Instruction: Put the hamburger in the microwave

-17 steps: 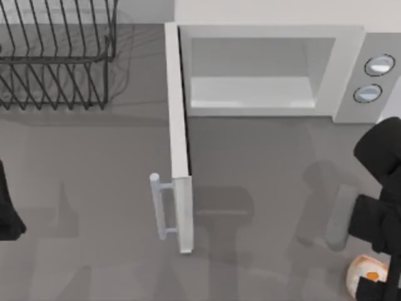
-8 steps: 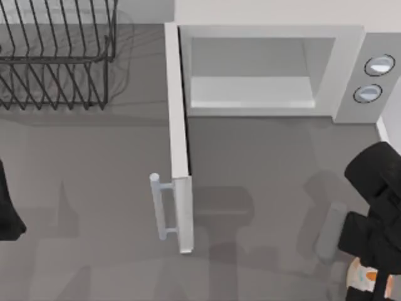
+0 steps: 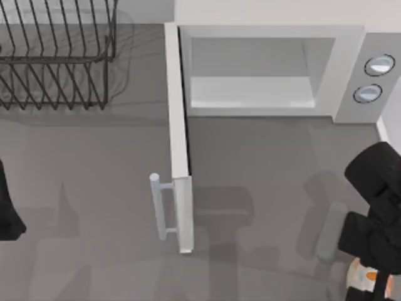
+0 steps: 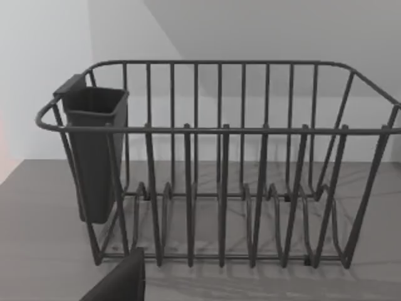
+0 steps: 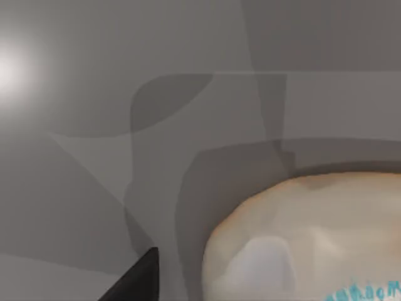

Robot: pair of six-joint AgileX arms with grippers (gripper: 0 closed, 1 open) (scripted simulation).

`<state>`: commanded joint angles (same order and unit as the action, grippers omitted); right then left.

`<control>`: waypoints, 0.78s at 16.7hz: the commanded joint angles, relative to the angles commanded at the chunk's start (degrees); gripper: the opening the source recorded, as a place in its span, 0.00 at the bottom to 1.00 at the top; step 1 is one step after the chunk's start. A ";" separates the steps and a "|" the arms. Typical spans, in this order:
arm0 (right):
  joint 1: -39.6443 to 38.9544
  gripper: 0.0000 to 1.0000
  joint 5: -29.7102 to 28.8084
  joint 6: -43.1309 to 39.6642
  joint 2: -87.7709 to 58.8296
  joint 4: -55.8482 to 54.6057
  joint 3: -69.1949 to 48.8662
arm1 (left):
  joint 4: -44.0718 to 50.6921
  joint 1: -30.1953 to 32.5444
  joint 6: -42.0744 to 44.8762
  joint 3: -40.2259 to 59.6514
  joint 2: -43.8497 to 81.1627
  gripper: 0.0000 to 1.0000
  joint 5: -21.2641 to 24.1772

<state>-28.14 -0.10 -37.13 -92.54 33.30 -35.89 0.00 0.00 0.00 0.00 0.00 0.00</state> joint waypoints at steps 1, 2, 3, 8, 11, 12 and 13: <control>0.00 0.55 0.00 0.00 0.00 0.00 0.00 | 0.00 0.00 0.00 0.00 0.00 1.00 0.00; 0.00 0.47 0.00 0.00 0.00 0.00 0.00 | 0.00 0.00 0.00 0.00 0.00 1.00 0.00; 0.00 0.40 0.00 0.00 0.00 0.00 0.00 | 0.00 0.00 0.00 0.00 0.00 1.00 0.00; 0.00 0.02 0.00 0.00 0.00 0.00 0.00 | 0.00 0.00 0.00 0.00 0.00 1.00 0.00; 0.00 0.00 0.00 0.00 0.00 0.00 0.00 | 0.00 0.00 0.00 0.00 0.00 1.00 0.00; 0.00 0.00 0.00 0.00 0.00 0.00 0.00 | 0.00 0.00 0.00 0.00 0.00 1.00 0.00; 0.00 0.00 0.00 0.00 0.00 0.00 0.00 | 0.00 0.00 0.00 0.00 0.00 1.00 0.00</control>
<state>-28.14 -0.10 -37.13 -92.54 33.30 -35.89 0.00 0.00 0.00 0.00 0.00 0.00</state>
